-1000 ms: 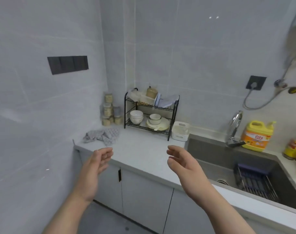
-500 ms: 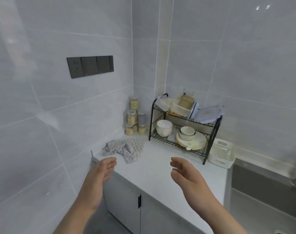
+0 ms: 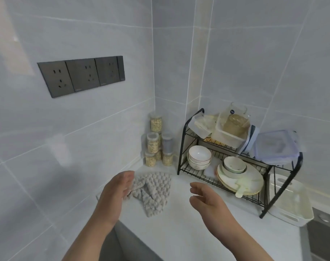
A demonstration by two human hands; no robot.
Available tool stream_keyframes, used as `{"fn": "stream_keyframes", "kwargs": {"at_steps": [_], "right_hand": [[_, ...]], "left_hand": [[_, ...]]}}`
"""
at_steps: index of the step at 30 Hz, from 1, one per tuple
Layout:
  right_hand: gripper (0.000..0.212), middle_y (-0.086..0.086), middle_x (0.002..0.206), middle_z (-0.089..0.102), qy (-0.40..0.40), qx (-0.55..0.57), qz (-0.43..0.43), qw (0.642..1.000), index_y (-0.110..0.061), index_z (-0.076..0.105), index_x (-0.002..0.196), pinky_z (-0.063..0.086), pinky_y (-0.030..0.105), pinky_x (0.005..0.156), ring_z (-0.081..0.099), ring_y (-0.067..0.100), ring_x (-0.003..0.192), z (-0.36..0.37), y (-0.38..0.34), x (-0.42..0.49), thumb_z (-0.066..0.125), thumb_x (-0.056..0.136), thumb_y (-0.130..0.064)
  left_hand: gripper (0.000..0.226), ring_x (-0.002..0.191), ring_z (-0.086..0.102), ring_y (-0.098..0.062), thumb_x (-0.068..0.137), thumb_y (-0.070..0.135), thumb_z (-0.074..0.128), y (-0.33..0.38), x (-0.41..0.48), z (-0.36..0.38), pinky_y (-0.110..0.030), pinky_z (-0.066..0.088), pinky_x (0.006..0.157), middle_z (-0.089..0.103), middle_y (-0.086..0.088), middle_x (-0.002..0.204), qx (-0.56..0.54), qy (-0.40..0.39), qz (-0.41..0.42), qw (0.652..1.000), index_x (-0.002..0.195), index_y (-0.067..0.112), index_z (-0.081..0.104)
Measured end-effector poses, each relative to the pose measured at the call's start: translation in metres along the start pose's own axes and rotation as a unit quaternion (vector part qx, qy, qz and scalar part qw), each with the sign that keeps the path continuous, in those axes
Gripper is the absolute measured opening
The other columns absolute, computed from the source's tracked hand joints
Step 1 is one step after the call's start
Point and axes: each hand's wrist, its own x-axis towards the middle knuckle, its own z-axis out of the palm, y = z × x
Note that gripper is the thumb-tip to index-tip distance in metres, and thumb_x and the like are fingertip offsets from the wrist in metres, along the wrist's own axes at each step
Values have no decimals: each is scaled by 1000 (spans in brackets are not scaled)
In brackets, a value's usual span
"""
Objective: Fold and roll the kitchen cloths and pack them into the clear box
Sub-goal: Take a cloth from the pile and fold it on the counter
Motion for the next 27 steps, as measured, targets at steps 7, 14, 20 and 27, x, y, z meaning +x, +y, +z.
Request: {"fn": "stream_keyframes", "kwargs": {"at_steps": [7,14,20,27], "right_hand": [[33,-14,125,55,49,-31,67,996,-33,53,125,44,24,92,53,2,113,43,9,96,54,95,-19],[38,-8,130,53,54,-116,119,985,-23,51,135,47,19,82,52,8,112,104,32,203,50,97,-19],[40,-1,129,54,28,-191,142,971,-19,49,137,44,20,52,56,11,62,134,77,267,43,98,-15],[39,11,134,48,9,-377,111,919,-10,48,133,48,36,96,55,29,116,143,129,322,42,94,-8]], "left_hand": [[44,117,55,-10,77,61,51,-36,136,-13,-38,41,106,64,12,117,46,-72,-76,993,107,32,64],[32,109,55,-8,96,27,52,-90,244,-22,-25,39,90,61,7,121,212,-153,-64,963,127,20,59],[38,116,56,-11,99,20,44,-157,278,-20,-20,39,88,57,2,135,409,-208,-14,889,137,21,52],[14,81,57,-18,94,28,50,-223,301,2,-34,46,68,58,0,90,583,-297,64,753,87,16,52]]}}
